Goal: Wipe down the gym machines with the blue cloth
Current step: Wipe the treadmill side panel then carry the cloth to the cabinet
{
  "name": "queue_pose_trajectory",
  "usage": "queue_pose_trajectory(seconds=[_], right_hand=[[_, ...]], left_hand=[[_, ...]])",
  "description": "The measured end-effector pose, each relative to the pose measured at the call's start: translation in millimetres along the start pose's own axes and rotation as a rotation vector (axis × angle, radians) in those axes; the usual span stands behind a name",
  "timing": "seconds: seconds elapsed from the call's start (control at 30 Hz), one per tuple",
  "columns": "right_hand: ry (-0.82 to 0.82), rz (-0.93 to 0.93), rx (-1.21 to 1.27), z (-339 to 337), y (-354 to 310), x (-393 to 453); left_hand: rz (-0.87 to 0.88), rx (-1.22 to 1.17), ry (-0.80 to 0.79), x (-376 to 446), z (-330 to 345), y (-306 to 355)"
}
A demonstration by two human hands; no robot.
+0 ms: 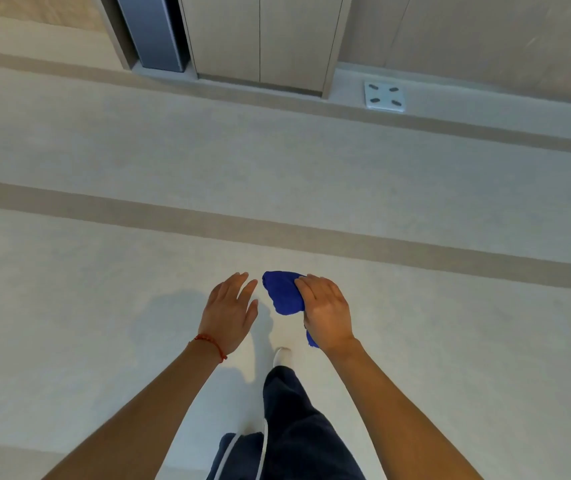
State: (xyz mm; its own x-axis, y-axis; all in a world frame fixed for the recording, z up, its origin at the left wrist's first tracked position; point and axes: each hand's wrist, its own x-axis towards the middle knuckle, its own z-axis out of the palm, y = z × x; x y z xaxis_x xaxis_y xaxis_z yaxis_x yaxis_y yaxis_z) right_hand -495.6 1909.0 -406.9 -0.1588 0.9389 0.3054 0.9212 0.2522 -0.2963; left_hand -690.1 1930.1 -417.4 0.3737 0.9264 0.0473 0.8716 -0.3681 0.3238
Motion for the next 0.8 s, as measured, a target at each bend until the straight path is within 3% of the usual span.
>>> queue_pose_trajectory(seconds=[0.8], right_hand=[[0.091, -0.084, -0.049, 4.3, 133.1, 226.2]], left_hand=[[-0.011, 0.004, 0.017, 256.3, -14.1, -15.3]])
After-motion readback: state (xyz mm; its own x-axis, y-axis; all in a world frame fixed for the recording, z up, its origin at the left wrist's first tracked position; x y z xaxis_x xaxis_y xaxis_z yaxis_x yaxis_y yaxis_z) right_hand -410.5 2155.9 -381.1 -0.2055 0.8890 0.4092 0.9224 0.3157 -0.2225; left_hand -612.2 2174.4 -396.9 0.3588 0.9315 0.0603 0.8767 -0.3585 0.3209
